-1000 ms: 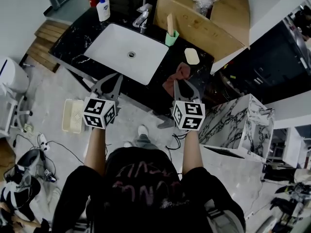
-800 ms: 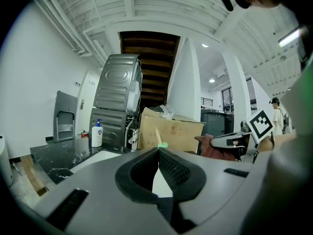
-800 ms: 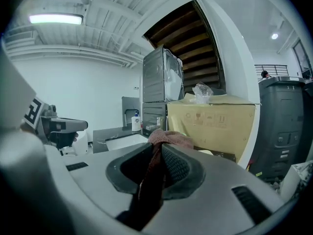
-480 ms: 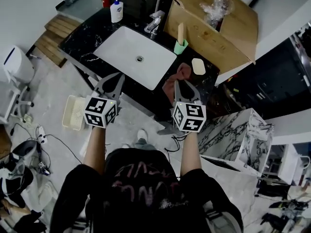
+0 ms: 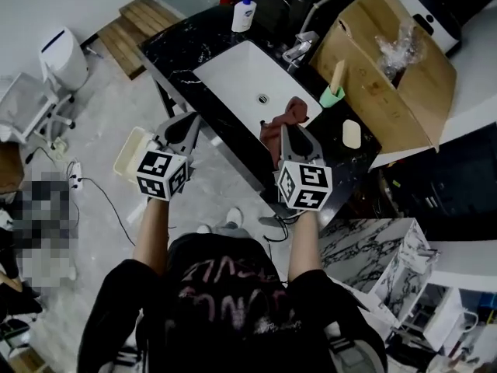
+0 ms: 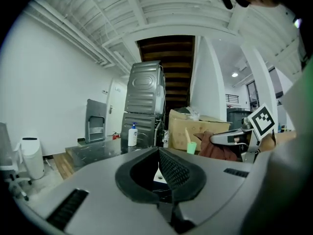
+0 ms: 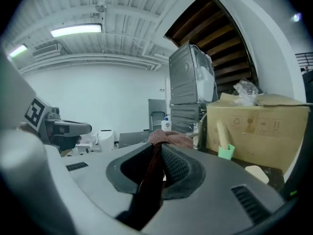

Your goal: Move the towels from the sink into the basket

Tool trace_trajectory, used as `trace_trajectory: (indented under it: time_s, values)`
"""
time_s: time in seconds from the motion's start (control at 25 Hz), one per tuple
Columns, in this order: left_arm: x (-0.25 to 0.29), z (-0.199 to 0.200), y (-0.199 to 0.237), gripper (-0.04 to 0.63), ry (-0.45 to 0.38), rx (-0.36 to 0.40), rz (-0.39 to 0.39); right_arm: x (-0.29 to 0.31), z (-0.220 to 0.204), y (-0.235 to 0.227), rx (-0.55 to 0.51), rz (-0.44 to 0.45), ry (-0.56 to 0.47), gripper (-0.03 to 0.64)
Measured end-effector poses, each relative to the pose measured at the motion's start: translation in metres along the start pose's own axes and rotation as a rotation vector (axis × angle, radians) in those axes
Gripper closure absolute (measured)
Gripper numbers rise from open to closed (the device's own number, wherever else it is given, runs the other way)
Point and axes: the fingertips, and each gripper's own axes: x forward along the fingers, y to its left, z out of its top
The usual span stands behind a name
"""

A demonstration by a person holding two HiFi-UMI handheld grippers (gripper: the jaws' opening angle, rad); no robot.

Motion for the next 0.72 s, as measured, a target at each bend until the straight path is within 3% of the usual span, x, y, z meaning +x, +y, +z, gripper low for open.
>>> trace_trajectory:
  time_s: [0.72]
  values:
    - [-0.177, -0.034, 0.134, 0.589, 0.003, -0.101, 0.509, 0.086, 0.018, 0.216, -0.130, 0.500, 0.008, 0.546]
